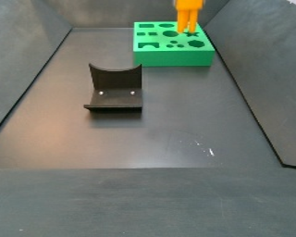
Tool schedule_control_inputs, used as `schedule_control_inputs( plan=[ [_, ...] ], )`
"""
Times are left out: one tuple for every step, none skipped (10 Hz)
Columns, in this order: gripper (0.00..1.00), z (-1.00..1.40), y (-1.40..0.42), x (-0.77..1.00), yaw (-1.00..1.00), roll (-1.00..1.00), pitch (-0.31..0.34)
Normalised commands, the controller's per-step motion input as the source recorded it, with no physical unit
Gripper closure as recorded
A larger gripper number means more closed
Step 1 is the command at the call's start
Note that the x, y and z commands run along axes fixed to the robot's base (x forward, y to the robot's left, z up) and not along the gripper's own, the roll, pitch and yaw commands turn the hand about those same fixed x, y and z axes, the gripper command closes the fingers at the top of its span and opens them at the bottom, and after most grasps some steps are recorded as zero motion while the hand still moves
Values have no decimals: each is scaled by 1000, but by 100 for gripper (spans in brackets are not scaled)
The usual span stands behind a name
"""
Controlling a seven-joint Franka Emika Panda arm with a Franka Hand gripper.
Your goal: Insert the 3 prong object.
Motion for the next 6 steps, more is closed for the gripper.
schedule_control_inputs(
  plan=[
    [100,-543,-209,260,-423,203,123],
    [100,-534,-249,529,-249,211,150],
    [100,-471,-263,623,-177,224,170],
    [100,-369,-77,634,-97,190,206],
    [100,-340,0,623,0,176,214],
    [100,-354,0,657,80,176,199]
  ],
)
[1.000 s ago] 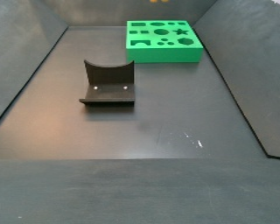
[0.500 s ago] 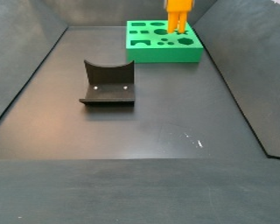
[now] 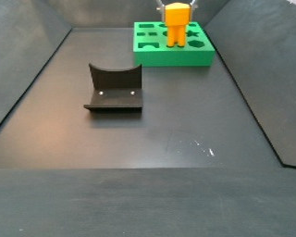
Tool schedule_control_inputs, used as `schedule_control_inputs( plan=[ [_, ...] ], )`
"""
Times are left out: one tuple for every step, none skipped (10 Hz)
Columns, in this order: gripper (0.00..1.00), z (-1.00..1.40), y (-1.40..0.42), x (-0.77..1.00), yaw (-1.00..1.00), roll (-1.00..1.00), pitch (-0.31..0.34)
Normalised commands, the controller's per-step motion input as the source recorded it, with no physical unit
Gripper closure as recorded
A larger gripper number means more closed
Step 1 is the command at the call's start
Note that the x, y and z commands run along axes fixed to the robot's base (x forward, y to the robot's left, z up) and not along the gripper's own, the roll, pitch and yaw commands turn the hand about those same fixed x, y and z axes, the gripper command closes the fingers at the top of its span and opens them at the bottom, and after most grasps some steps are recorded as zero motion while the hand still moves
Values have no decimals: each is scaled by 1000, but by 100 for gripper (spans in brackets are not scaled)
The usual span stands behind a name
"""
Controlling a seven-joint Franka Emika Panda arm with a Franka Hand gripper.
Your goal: Insert the 3 prong object.
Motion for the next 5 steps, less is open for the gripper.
schedule_control_inputs(
  plan=[
    [100,-540,0,414,449,204,51],
    [100,-680,0,171,680,89,0],
    [100,-746,0,146,769,3,-6],
    [100,-834,0,211,634,14,-36],
    [100,-697,26,0,483,87,-73]
  ],
)
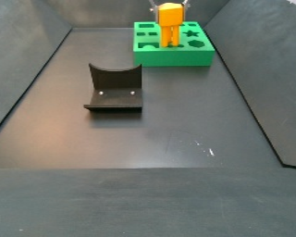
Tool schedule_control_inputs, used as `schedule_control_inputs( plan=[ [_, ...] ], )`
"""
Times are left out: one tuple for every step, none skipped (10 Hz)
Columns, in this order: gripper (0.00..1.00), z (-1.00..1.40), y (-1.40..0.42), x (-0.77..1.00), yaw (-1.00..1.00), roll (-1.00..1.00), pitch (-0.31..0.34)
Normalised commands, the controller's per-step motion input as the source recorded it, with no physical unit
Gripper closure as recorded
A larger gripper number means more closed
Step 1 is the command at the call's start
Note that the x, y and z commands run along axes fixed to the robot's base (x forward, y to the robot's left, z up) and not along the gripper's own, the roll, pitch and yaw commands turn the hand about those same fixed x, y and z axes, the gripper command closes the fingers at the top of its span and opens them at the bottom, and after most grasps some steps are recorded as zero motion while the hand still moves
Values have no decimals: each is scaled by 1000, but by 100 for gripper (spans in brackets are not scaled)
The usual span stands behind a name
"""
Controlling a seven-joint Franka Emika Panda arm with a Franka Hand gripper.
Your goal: Insert the 3 prong object.
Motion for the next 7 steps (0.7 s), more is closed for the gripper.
schedule_control_inputs(
  plan=[
    [100,-414,0,-314,60,0,-36],
    [100,-277,0,-334,-86,-47,-4],
    [100,-154,0,-354,-271,0,0],
    [100,-217,0,-69,-231,-9,0],
    [100,-366,-31,69,-283,-31,0],
    [100,-506,-14,217,-326,-49,-10],
    [100,-511,0,266,-394,-31,0]
  ],
)
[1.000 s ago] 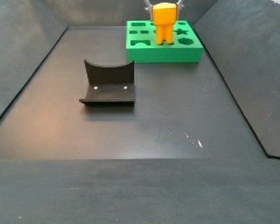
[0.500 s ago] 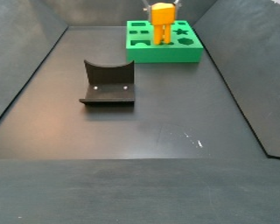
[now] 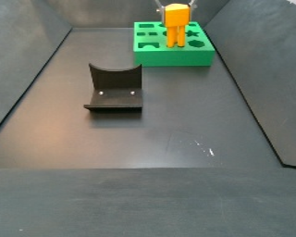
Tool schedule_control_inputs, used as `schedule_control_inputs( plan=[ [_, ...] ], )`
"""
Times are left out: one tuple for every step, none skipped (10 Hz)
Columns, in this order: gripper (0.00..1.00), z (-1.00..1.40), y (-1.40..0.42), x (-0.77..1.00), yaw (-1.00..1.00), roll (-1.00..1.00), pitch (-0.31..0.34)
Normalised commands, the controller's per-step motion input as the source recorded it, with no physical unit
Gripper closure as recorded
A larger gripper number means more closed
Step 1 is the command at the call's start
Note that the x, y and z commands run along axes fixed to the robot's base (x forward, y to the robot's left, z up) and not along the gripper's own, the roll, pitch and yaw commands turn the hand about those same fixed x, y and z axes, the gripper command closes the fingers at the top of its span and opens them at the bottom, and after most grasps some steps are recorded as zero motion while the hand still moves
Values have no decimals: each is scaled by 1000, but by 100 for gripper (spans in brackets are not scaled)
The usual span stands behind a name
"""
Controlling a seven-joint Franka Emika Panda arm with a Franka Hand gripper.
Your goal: Insert the 3 prong object.
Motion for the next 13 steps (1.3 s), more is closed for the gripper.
schedule_control_inputs(
  plan=[
    [100,-526,0,197,-346,-29,0],
    [100,-611,0,140,-234,-27,-34],
    [100,-703,6,194,-183,0,-40],
    [100,-640,97,40,-97,0,-36],
    [100,-474,134,0,0,79,-46],
    [100,-483,111,0,23,83,-43],
    [100,-597,171,0,0,0,-53],
    [100,-709,177,0,0,-54,-121],
    [100,-474,177,0,-3,-236,-90],
    [100,-420,217,0,-37,-359,-166],
    [100,-386,229,0,-17,-377,-171],
    [100,-360,177,0,-3,-321,-119],
    [100,-134,89,0,0,-150,-37]
  ],
)
